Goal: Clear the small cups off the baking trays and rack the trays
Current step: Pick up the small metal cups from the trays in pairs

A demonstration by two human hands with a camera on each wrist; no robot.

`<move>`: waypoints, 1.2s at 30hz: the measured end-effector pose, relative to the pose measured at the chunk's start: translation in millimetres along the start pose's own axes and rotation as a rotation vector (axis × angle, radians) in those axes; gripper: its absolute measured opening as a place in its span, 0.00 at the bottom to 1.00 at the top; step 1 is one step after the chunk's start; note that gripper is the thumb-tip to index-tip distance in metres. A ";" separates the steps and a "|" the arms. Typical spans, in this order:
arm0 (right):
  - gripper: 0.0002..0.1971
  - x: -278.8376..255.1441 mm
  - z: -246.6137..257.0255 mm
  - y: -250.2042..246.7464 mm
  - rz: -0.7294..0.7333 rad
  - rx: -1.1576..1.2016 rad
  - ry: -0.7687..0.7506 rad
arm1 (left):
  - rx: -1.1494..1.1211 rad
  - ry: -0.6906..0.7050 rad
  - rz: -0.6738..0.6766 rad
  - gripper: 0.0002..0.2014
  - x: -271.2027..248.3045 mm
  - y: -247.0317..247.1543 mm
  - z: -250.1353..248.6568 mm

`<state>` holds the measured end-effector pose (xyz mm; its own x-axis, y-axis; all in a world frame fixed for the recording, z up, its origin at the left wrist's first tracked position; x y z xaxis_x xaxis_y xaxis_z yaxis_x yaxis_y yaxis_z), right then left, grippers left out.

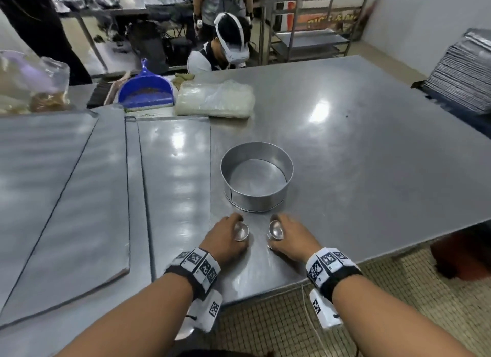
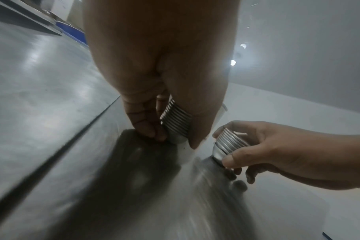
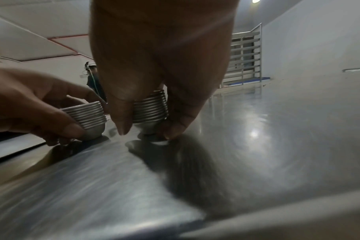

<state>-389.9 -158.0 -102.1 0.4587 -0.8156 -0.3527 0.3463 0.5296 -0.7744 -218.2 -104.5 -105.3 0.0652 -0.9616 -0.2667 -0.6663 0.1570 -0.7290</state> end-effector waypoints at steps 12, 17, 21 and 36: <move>0.29 8.2 -14.6 -8.5 0.002 0.078 -0.121 | -0.138 0.006 -0.084 0.25 -2.6 20.0 -23.6; 0.26 6.8 -16.9 -11.0 0.001 0.098 -0.166 | -0.159 0.005 -0.098 0.24 -2.8 29.5 -29.9; 0.25 4.2 -20.3 -13.2 0.019 0.097 -0.172 | -0.177 0.010 -0.116 0.23 -5.6 32.5 -37.3; 0.28 -0.1 -33.5 -14.3 0.037 0.113 -0.165 | -0.159 0.016 -0.087 0.26 -3.0 43.7 -40.1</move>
<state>-422.3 -173.4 -108.6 0.5972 -0.7508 -0.2821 0.4121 0.5890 -0.6952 -277.3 -103.8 -111.0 0.1168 -0.9736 -0.1959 -0.7678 0.0365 -0.6396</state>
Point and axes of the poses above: each hand's wrist, its own x-axis towards the middle knuckle, its own y-axis out of the palm, z = x × y, the point moved 10 cm from there along x, towards the middle knuckle, and after that the axes turned 3 degrees about z, right-handed, at the moved point
